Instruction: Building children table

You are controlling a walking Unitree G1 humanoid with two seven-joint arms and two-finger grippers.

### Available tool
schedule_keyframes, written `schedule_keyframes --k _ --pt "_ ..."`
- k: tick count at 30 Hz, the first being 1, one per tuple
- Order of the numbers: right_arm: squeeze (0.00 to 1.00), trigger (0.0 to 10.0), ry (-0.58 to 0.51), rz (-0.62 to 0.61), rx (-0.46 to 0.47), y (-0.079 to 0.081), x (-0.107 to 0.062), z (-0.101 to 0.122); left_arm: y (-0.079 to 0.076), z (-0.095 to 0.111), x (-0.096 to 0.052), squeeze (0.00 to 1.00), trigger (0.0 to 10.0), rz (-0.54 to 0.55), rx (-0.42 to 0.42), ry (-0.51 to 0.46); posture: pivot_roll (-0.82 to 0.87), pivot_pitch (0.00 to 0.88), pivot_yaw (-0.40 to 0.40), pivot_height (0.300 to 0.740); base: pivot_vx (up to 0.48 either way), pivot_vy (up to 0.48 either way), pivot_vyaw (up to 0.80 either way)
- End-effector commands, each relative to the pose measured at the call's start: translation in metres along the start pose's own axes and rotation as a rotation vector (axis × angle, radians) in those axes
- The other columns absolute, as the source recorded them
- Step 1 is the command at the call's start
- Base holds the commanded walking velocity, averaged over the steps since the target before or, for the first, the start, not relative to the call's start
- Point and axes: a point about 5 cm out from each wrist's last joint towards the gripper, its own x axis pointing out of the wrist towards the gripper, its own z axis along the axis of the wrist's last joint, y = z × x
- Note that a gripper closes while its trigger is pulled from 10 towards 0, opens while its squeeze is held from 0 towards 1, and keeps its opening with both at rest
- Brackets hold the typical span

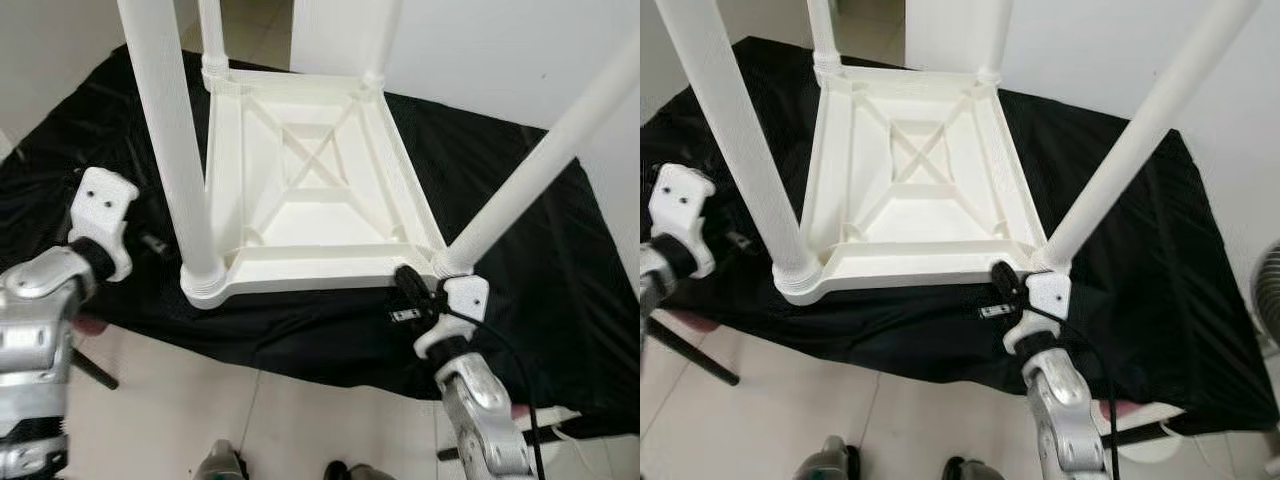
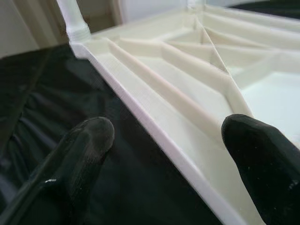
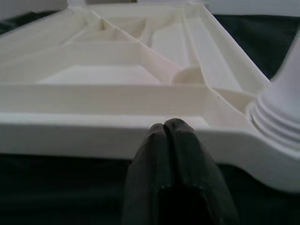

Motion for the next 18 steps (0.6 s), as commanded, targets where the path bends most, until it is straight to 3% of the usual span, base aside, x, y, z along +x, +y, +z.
schedule_keyframes --k 1,4,11,13,14,18 --pt "0.0 10.0 0.015 -0.071 -0.044 -0.011 -0.005 0.0 -0.01 0.001 0.007 0.0 10.0 -0.049 0.013 -0.013 0.15 0.122 -0.044 0.74 0.0 0.0 0.0" --pt "0.0 10.0 0.029 -0.144 -0.101 -0.017 -0.011 -0.001 -0.016 0.004 0.012 0.0 10.0 -0.072 0.011 -0.032 0.15 0.121 -0.044 0.74 0.0 0.0 0.0" --pt "0.0 10.0 0.023 -0.323 -0.13 -0.031 -0.018 0.002 -0.028 0.006 0.016 0.0 10.0 -0.111 -0.003 -0.055 0.15 0.114 -0.045 0.74 0.0 0.0 0.0" --pt "0.0 10.0 0.023 -0.323 -0.13 -0.031 -0.018 0.002 -0.028 0.006 0.016 0.0 10.0 -0.111 -0.003 -0.055 0.15 0.114 -0.045 0.74 0.0 0.0 0.0" --pt "0.0 10.0 -0.004 -0.405 -0.171 -0.041 -0.017 0.008 -0.031 0.007 0.017 0.0 10.0 -0.12 -0.005 -0.06 0.15 0.112 -0.045 0.74 0.0 0.0 0.0" --pt "0.0 10.0 -0.052 -0.535 -0.243 -0.057 -0.014 0.019 -0.035 0.007 0.018 0.0 10.0 -0.126 -0.01 -0.069 0.15 0.105 -0.05 0.74 0.0 0.0 0.0"
